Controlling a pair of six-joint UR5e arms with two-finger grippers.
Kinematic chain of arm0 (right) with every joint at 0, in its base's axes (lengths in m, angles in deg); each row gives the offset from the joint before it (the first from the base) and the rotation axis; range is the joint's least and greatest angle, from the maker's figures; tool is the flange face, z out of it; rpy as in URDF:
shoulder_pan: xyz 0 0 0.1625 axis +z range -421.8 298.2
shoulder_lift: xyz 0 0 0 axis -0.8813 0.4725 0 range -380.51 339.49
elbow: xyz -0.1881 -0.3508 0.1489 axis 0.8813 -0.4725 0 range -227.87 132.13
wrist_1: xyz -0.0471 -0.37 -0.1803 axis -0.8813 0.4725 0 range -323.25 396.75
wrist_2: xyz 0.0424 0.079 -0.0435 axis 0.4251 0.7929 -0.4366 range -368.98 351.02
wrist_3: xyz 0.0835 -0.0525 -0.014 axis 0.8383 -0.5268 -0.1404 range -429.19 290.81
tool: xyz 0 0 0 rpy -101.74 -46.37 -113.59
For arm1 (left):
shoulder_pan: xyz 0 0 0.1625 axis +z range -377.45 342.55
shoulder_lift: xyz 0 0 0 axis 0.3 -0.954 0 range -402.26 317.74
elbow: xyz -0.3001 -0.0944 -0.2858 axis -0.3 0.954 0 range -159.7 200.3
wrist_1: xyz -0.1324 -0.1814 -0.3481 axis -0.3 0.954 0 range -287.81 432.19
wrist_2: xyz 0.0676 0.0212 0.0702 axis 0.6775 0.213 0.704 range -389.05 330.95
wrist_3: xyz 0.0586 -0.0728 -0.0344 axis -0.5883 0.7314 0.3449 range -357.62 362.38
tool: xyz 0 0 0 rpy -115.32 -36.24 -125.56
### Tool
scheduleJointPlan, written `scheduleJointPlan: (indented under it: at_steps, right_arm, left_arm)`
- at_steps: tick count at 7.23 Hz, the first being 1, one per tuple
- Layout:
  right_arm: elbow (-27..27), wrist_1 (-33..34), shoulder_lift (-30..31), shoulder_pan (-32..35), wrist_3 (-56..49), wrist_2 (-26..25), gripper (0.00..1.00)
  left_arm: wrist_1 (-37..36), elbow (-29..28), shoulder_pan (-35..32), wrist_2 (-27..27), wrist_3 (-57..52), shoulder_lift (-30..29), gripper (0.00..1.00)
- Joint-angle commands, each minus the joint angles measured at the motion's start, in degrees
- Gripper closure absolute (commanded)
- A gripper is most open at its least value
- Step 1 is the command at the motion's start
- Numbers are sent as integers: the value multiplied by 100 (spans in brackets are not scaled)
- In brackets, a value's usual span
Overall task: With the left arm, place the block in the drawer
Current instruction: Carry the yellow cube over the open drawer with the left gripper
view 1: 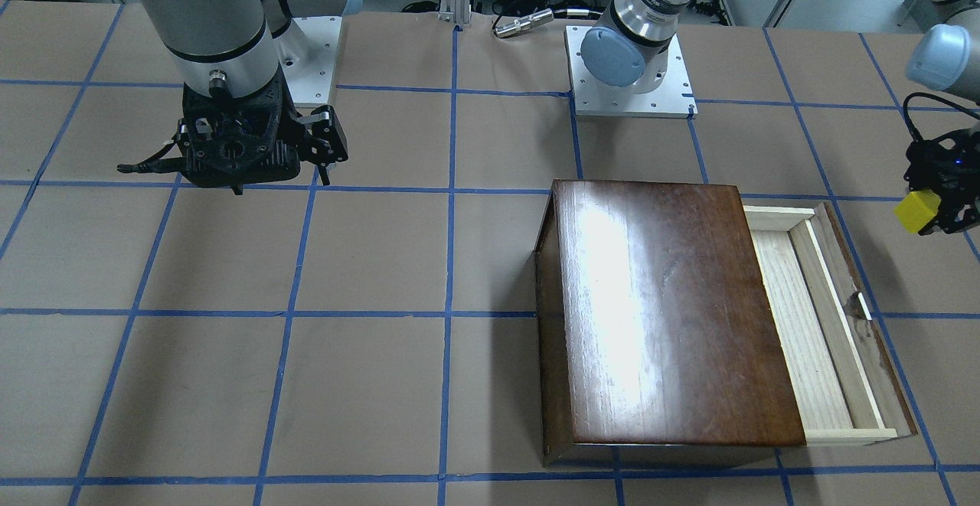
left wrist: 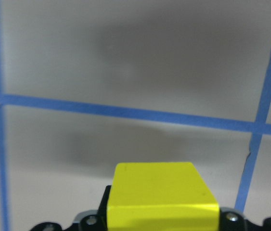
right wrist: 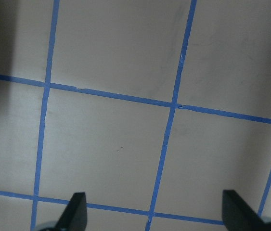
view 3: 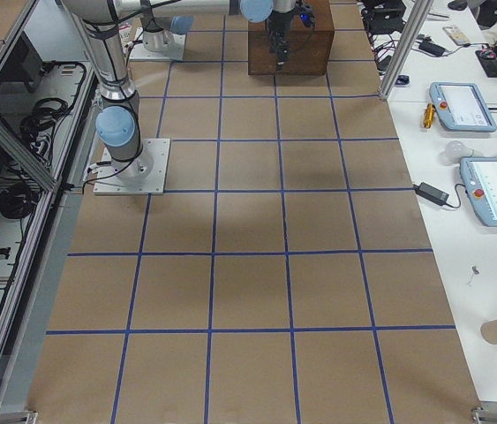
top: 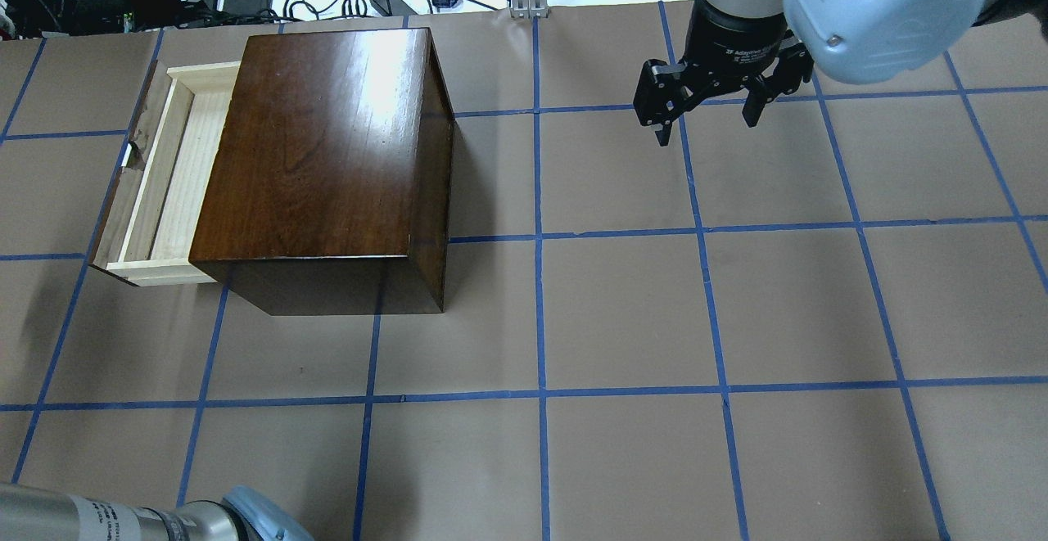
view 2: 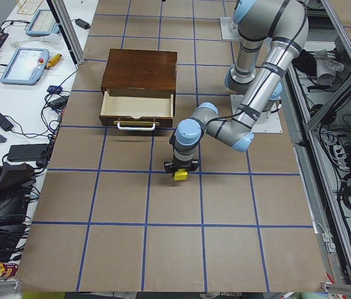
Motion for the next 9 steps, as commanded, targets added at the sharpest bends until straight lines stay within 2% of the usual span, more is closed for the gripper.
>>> scheduleJointPlan:
  at_steps: [1,2,3,6,9]
  right_arm:
    - [0,0,-1,0,4,0,0]
    - [0,0,-1,0,-5,0,0]
    - [0,0,-1,0,4,0,0]
    - [0,0,-1,0,4,0,0]
    - [0,0,-1,0,4,0,0]
  left_arm:
    - [1625,-1323,-652,-110,964,223,100]
    - [1971,-1703,-1039,-102,1352,215,100]
    - [1992,-1838,-1452,-102,1452,241,100]
    - [1992,-1857,-2700,-207,1898,215,100]
    - [1992,-1612,-3125,-216,2279,-66,100]
